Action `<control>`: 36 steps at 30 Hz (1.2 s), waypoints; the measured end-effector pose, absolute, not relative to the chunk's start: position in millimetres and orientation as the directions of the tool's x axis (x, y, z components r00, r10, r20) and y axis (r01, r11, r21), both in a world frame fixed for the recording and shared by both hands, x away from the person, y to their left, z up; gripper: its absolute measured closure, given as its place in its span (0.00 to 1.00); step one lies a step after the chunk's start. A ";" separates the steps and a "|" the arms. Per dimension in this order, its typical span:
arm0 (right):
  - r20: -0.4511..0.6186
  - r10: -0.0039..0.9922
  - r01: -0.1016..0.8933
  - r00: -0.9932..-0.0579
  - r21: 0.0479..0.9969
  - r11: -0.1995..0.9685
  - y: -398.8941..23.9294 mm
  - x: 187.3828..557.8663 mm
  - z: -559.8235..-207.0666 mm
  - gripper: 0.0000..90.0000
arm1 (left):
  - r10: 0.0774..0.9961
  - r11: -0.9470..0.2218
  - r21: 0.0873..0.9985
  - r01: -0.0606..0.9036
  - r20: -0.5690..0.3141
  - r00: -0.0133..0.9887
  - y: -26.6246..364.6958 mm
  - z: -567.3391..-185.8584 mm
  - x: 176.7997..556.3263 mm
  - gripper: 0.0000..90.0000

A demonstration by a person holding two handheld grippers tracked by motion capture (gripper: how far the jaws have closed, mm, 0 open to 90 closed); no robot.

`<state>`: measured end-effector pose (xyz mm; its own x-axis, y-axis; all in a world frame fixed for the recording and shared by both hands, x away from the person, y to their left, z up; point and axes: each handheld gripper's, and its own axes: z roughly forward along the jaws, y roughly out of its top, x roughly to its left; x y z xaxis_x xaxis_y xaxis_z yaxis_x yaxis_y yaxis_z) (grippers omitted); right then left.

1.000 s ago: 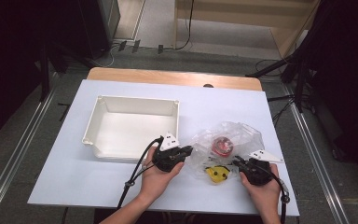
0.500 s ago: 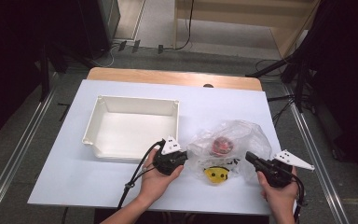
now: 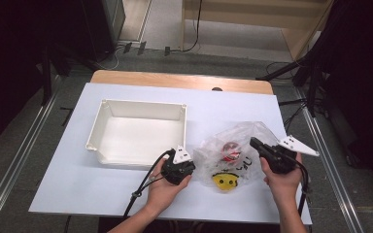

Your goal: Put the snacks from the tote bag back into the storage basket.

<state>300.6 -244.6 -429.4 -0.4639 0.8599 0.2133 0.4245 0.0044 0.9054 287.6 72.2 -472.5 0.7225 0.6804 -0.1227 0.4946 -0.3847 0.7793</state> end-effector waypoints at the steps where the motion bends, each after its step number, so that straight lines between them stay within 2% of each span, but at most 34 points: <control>1: 0.219 0.860 0.430 -0.462 0.903 0.001 -242.3 308.0 -430.0 1.00 | 0.684 -0.384 0.778 0.497 -0.121 0.719 71.6 -472.8 287.1 1.00; 4: 0.237 0.863 0.456 -0.446 0.890 -0.008 -236.2 326.8 -430.6 1.00 | 0.693 -0.396 0.770 0.500 -0.107 0.713 71.4 -474.1 286.8 1.00; 7: 0.260 0.874 0.525 -0.411 0.851 -0.006 -233.0 345.7 -439.5 1.00 | 0.697 -0.408 0.757 0.511 -0.104 0.710 70.9 -476.2 287.0 1.00; 10: 0.223 0.902 0.596 -0.369 0.802 0.046 -230.8 357.8 -457.4 1.00 | 0.689 -0.442 0.744 0.501 -0.076 0.721 68.6 -476.7 285.0 1.00; 13: 0.204 0.911 0.626 -0.358 0.777 0.072 -232.4 357.8 -469.0 1.00 | 0.680 -0.463 0.736 0.494 -0.063 0.731 67.2 -476.9 283.4 1.00; 20: 0.241 0.906 0.667 -0.349 0.742 0.059 -244.1 347.5 -486.3 0.99 | 0.661 -0.453 0.735 0.504 -0.102 0.743 69.2 -477.7 285.7 1.00; 23: 0.240 0.909 0.607 -0.341 0.794 0.018 -249.6 335.3 -476.6 0.87 | 0.668 -0.430 0.736 0.522 -0.129 0.733 71.3 -477.7 287.1 0.98; 26: 0.281 0.891 0.523 -0.356 0.850 -0.060 -253.5 311.4 -461.6 0.89 | 0.667 -0.421 0.742 0.521 -0.136 0.732 71.8 -477.8 286.9 0.97; 29: 0.235 0.891 0.501 -0.388 0.866 -0.010 -248.0 293.6 -457.0 0.92 | 0.669 -0.420 0.743 0.521 -0.135 0.731 71.7 -477.8 286.8 0.97; 36: 0.217 0.887 0.599 -0.407 0.796 0.081 -242.6 279.6 -475.1 0.94 | 0.670 -0.412 0.746 0.523 -0.140 0.729 72.8 -477.7 287.1 0.97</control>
